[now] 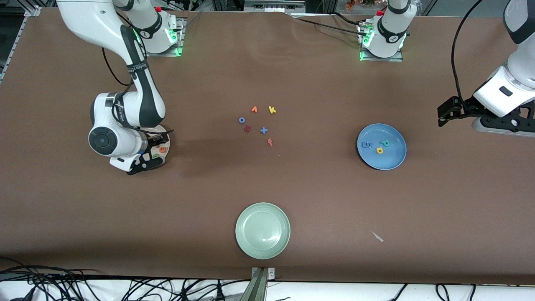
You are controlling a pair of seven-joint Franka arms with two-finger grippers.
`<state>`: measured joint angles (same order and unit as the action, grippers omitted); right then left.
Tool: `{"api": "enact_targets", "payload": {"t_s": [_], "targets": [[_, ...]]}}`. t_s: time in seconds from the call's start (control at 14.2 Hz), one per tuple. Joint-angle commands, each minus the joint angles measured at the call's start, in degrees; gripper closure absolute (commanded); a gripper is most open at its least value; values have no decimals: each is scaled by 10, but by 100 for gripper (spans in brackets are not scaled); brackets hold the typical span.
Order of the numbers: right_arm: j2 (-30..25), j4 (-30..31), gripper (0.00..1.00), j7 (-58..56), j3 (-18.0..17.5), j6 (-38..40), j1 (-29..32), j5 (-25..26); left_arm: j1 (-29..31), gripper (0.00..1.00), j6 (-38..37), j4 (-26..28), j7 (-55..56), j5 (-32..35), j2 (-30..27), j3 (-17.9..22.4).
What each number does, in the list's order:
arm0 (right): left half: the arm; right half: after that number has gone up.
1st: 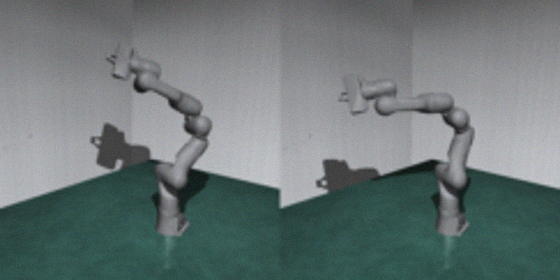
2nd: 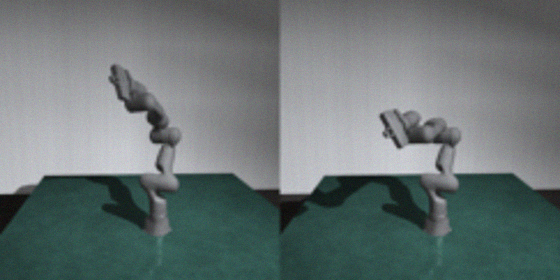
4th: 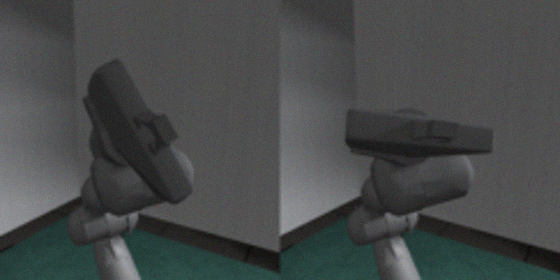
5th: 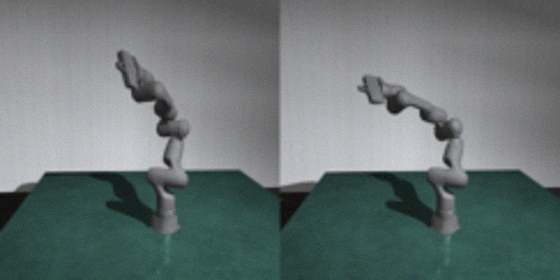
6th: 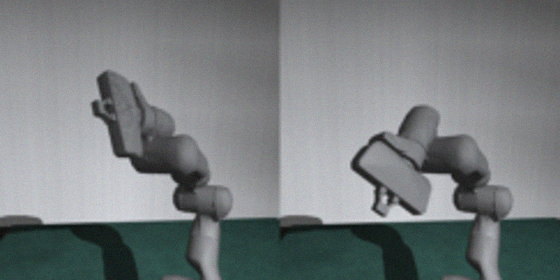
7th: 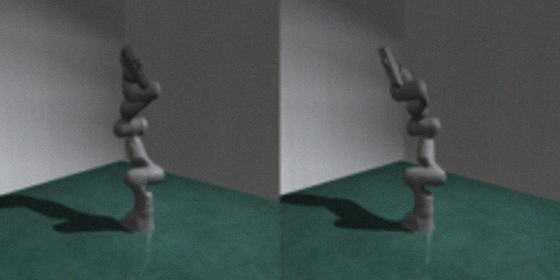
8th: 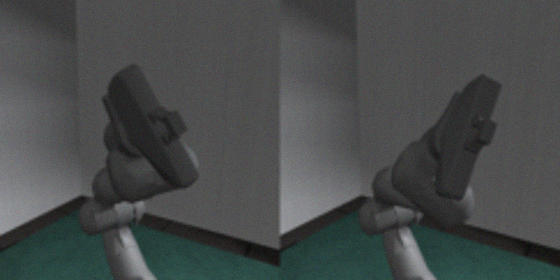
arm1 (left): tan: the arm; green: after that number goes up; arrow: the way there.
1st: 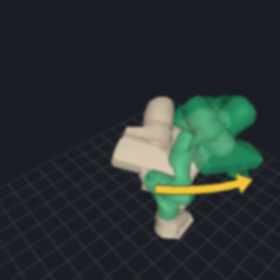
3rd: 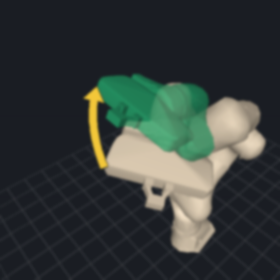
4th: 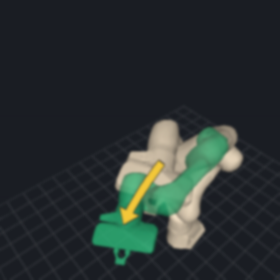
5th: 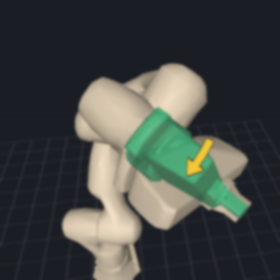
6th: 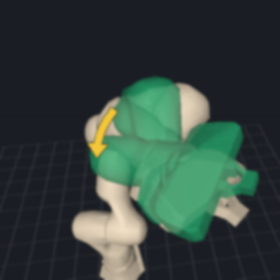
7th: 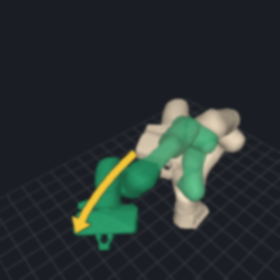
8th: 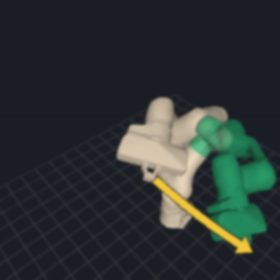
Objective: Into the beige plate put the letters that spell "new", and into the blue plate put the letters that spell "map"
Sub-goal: 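Release the e on the beige plate while the left gripper withdraws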
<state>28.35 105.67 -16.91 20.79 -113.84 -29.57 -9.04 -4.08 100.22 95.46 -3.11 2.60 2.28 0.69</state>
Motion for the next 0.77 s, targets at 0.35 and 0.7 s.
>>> {"api": "enact_targets", "payload": {"t_s": [0.35,0.7], "targets": [[-29,-119,0,86,-2,214,-6,-2,11,0,5,-25,-6,0,12,3],[-85,-137,0,89,-8,283,-9,51,8,0,-2,-26,-1,0,17,-2]]}}
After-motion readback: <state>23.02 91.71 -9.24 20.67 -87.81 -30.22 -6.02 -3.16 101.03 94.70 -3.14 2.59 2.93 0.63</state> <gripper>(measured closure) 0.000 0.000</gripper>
